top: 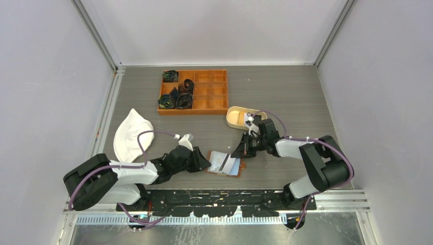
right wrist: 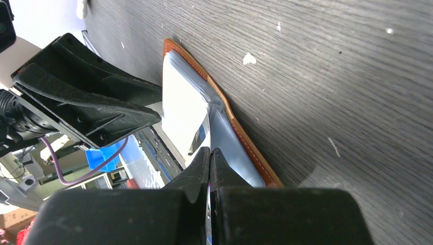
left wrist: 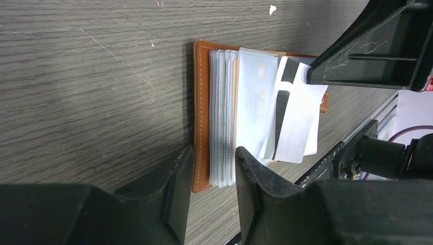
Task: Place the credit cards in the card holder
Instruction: Insert the credit card into the card holder.
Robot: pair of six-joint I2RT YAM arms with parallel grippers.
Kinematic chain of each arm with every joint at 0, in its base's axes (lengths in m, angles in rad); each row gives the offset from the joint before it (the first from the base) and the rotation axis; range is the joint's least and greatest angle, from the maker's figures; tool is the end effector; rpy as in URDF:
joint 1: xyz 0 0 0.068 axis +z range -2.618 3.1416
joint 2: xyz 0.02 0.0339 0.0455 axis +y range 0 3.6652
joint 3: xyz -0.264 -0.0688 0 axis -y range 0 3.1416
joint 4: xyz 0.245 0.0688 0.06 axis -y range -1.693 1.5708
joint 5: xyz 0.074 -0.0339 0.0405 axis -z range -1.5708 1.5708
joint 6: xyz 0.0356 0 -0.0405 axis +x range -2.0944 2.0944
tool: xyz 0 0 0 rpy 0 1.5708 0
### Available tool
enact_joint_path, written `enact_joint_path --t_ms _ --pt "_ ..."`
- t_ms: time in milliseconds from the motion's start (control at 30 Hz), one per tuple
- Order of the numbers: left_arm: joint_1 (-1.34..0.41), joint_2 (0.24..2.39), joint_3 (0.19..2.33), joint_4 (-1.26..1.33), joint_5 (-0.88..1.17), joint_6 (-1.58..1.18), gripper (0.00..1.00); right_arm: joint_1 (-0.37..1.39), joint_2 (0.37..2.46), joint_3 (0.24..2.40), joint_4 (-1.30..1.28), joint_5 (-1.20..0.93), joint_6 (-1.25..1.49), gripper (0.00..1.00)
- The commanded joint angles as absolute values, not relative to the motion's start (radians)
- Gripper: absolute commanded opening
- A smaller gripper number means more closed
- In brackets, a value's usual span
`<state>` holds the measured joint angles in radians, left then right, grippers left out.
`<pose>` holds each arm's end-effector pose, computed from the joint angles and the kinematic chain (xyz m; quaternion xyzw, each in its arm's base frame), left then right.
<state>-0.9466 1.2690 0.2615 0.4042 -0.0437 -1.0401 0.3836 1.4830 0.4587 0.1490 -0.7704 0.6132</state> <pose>0.1259 -0.1722 0.1283 -0.0515 0.8836 -0.3790 0.2700 0.2126 0.1125 0.1219 -0.0274 0.8802 0.4612 0.1085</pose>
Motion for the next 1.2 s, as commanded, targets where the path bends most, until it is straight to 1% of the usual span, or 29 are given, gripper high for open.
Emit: enact_joint_path --t_ms 0,567,1167 --pt "-0.945 1.294 0.256 0.382 -0.036 -1.031 0.37 0.388 1.466 0.449 0.171 -0.756 0.627 0.01" --pt "-0.945 1.294 0.258 0.383 -0.032 -1.030 0.37 0.388 1.513 0.480 0.088 -0.715 0.621 0.01" --pt "-0.945 1.354 0.268 0.436 -0.005 -1.032 0.36 0.388 1.537 0.495 0.143 -0.745 0.644 0.01"
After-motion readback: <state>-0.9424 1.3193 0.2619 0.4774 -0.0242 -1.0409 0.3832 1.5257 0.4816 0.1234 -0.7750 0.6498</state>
